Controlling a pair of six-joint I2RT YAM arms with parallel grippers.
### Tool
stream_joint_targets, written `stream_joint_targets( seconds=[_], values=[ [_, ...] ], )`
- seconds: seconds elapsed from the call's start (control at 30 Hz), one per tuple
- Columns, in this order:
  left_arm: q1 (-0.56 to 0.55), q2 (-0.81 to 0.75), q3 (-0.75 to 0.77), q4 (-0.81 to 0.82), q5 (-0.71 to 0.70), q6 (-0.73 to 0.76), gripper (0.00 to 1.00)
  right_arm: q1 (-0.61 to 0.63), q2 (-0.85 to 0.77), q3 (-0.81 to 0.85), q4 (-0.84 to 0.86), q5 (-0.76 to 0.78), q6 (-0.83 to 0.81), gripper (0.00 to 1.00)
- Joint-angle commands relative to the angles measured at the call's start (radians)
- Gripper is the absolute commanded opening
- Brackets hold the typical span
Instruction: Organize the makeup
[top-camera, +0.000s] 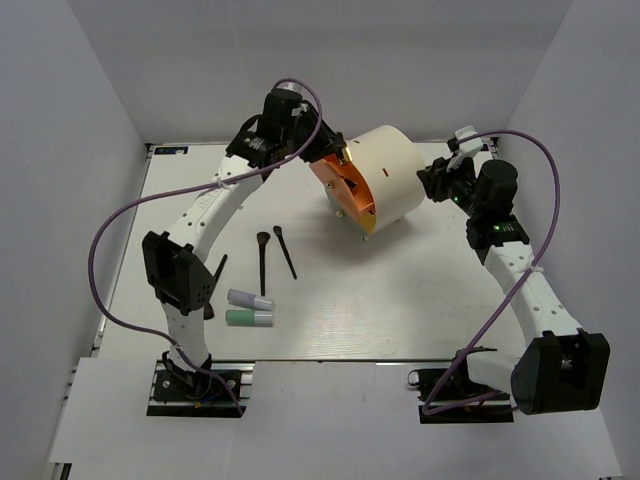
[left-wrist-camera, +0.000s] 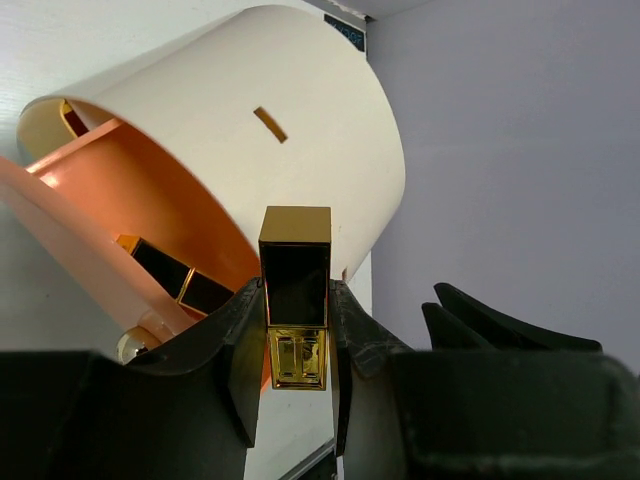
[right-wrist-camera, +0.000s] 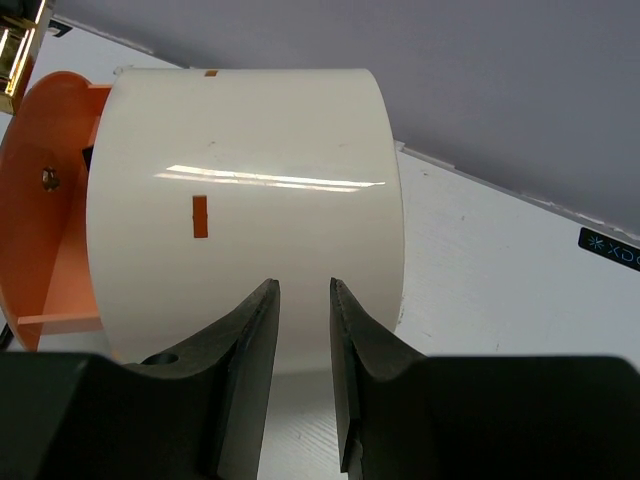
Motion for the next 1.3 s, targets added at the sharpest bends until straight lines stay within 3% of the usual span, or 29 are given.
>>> stream_joint_targets(
  seconds=[0.0,0.3,0.63,0.77,0.93,0.97,1.03,1.07,1.1,1.13,1.2,1.27],
  values=[
    [-0.022,-0.003,0.03,-0.028,-0.038,0.011,0.07,-0.004,-0.005,0.004,0.058,-0.013,0.01,0.33],
    [-0.05,0.008,0.031,-0.062,-0.059,0.008,0.25,-0.004,-0.011,0.001,0.059,-0.007,0.011,0.33],
    [-0.05,-0.001,0.033,-0.06,-0.079,0.001,0.64,-0.007,-0.015,-0.001,0.061,-0.004,0.011,0.33],
    [-0.05,-0.013,0.04,-0.039,-0.079,-0.001,0.66,-0.004,-0.014,-0.001,0.061,-0.004,0.011,0.33],
    [-0.05,-0.047,0.044,0.038,-0.059,0.007,0.63,-0.004,-0.014,0.004,0.067,0.001,0.019,0.34],
    [-0.05,-0.07,0.044,0.068,-0.061,0.019,0.59,-0.006,-0.006,0.014,0.069,0.002,0.025,0.35],
    [-0.05,-0.101,0.039,0.092,-0.067,0.028,0.49,-0.009,0.021,0.062,0.058,-0.001,0.057,0.47],
    [-0.038,-0.115,0.033,0.09,-0.073,0.045,0.41,-0.01,0.038,0.086,0.049,-0.008,0.071,0.53],
    [-0.037,-0.157,0.007,0.086,-0.088,0.053,0.26,-0.016,0.058,0.111,0.035,-0.019,0.077,0.59],
    [-0.037,-0.183,-0.022,0.093,-0.097,0.066,0.2,-0.027,0.078,0.135,0.012,-0.053,0.105,0.66],
    [-0.027,-0.278,-0.138,0.101,-0.123,0.109,0.13,-0.038,0.133,0.198,0.001,-0.086,0.143,0.68],
    [-0.027,-0.34,-0.232,0.122,-0.119,0.125,0.12,-0.05,0.19,0.266,-0.013,-0.131,0.178,0.69]
  ],
)
